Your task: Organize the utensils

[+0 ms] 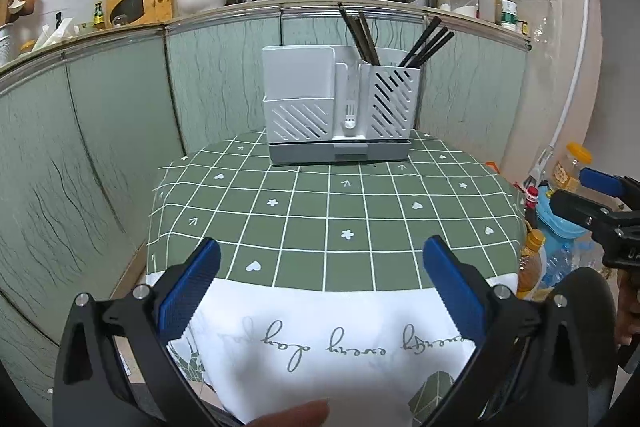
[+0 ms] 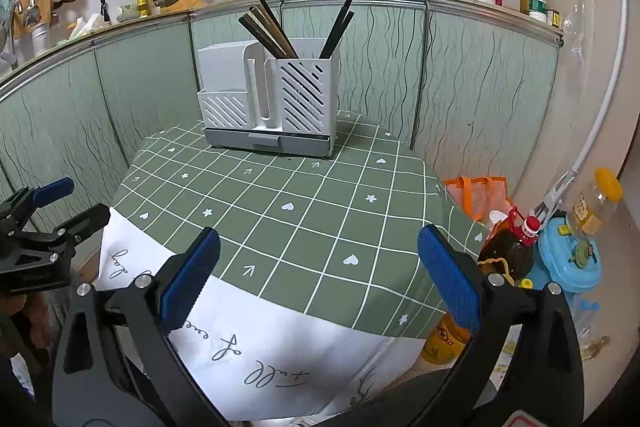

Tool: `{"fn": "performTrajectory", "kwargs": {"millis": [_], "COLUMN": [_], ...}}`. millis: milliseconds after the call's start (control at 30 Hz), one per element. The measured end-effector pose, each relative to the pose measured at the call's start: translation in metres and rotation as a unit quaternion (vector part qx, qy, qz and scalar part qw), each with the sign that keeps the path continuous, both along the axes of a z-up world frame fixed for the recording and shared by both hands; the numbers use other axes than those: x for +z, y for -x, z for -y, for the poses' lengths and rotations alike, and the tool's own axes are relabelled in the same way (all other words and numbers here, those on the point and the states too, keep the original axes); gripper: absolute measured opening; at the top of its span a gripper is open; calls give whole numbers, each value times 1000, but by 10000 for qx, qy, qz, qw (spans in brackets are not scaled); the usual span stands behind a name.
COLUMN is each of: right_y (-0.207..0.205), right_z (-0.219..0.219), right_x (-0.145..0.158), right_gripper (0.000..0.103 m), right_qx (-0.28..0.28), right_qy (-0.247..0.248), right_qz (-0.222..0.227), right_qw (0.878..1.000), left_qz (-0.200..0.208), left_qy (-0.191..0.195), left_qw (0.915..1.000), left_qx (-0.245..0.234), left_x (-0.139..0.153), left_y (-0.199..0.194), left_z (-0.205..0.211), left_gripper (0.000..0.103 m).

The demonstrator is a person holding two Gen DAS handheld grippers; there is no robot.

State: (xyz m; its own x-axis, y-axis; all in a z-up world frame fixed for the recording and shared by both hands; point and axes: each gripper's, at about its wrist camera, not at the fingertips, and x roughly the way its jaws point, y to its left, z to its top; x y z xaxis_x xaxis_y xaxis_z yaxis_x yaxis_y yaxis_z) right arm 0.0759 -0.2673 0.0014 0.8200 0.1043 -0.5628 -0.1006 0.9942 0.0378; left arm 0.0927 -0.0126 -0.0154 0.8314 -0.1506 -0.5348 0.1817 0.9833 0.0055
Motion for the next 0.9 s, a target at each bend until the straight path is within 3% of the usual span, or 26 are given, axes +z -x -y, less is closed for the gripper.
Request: {"fn": "performTrajectory", "kwargs": {"millis": [300,900], "right_y": [2,1], "right_z": [0,6], "right_x": [1,-2], "right_gripper": [95,95], "right_qx": [-18,-82], "right_qy": [-4,-10], "right_qz": [5,-37], "right_qw": [10000,10000], "left_qz": [-111,-59], "left_qy": [85,-103], "left_qw": [9999,9998], "left_qx": [44,142], "left_x": [-2,5], "left_y": [-2,2], "left_z": [-1,-5], "left_gripper": [99,99]}}
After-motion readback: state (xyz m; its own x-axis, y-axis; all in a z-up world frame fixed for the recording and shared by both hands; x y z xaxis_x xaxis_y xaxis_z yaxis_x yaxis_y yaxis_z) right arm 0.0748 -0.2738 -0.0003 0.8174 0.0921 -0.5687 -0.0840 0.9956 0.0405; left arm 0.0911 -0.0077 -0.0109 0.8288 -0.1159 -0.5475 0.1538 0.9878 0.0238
